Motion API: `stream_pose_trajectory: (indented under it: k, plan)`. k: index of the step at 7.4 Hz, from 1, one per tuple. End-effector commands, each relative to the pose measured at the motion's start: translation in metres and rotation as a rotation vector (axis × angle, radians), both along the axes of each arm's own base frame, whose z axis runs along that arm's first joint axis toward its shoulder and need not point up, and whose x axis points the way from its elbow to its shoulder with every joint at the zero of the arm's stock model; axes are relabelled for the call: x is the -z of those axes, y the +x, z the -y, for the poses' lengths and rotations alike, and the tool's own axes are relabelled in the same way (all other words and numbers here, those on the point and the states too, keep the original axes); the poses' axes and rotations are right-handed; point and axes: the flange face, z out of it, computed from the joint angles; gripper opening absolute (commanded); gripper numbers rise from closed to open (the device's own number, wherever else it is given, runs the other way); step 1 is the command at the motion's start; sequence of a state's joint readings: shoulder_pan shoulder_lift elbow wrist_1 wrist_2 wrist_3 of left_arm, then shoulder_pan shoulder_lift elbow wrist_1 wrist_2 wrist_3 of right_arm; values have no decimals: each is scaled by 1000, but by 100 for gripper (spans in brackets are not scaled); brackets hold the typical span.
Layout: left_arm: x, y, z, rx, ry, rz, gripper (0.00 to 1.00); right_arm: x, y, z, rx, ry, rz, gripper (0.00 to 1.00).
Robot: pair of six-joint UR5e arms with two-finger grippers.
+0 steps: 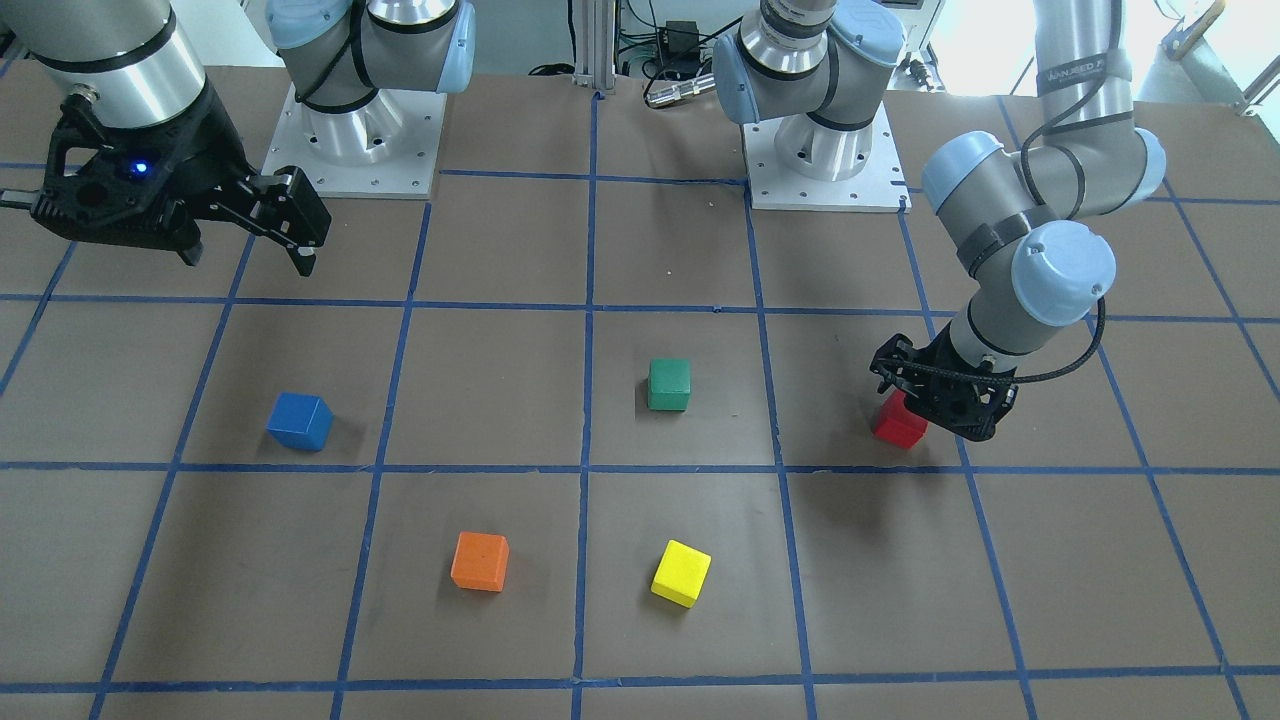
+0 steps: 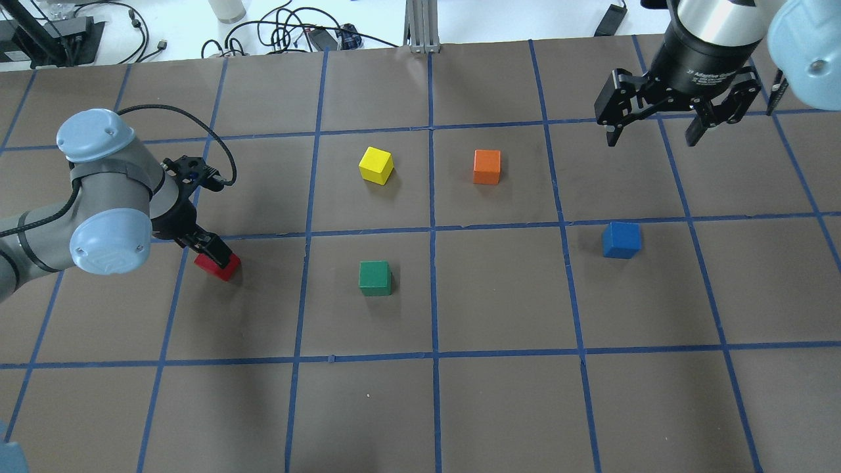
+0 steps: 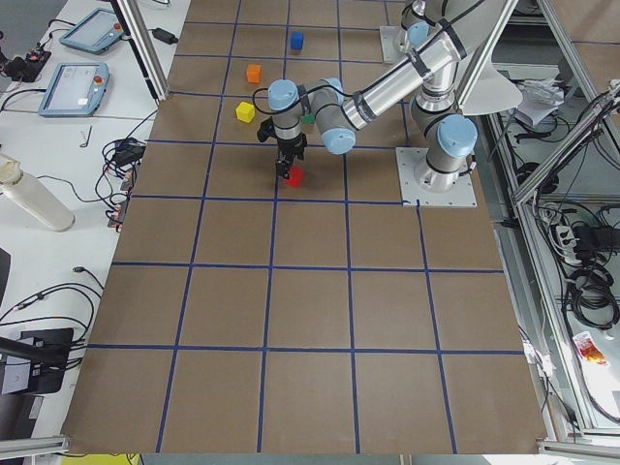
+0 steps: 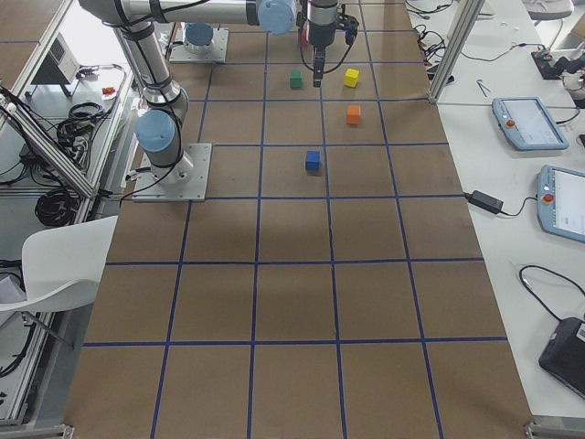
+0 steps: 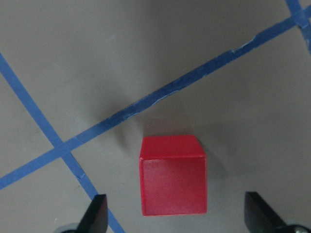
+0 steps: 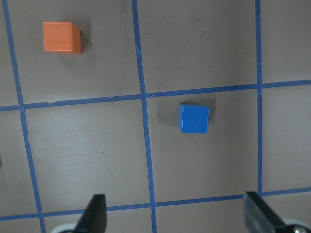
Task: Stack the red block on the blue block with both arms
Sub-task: 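Close the left gripper on the red cube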
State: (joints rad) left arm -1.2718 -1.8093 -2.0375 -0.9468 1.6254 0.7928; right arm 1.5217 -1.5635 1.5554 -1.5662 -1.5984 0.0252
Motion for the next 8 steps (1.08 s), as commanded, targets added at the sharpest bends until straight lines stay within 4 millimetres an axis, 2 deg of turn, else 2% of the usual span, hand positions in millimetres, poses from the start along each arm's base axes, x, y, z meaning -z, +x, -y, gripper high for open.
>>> stream_pose_trajectory:
  k: [1, 3, 4, 5, 6, 7, 8]
  plan:
    - [24, 1, 2, -7, 38, -5, 100, -1, 0, 0, 2, -1, 3, 100]
    - [28, 3, 7, -4, 16, 1, 99, 0, 0, 0, -2, 0, 5, 100]
    - [29, 3, 7, -12, 17, 1, 79, 0, 0, 0, -2, 0, 6, 100]
    - [29, 3, 9, -16, 16, 2, 66, -2, -1, 0, -4, -4, 1, 100]
    - [30, 2, 10, -17, 18, 5, 47, -3, -1, 0, -7, -6, 1, 100]
    - [25, 0, 11, -22, 10, 12, 40, -3, 0, 1, -5, -6, 3, 100]
    - [9, -2, 13, -34, -17, 22, 28, -2, -1, 1, -7, -4, 1, 100]
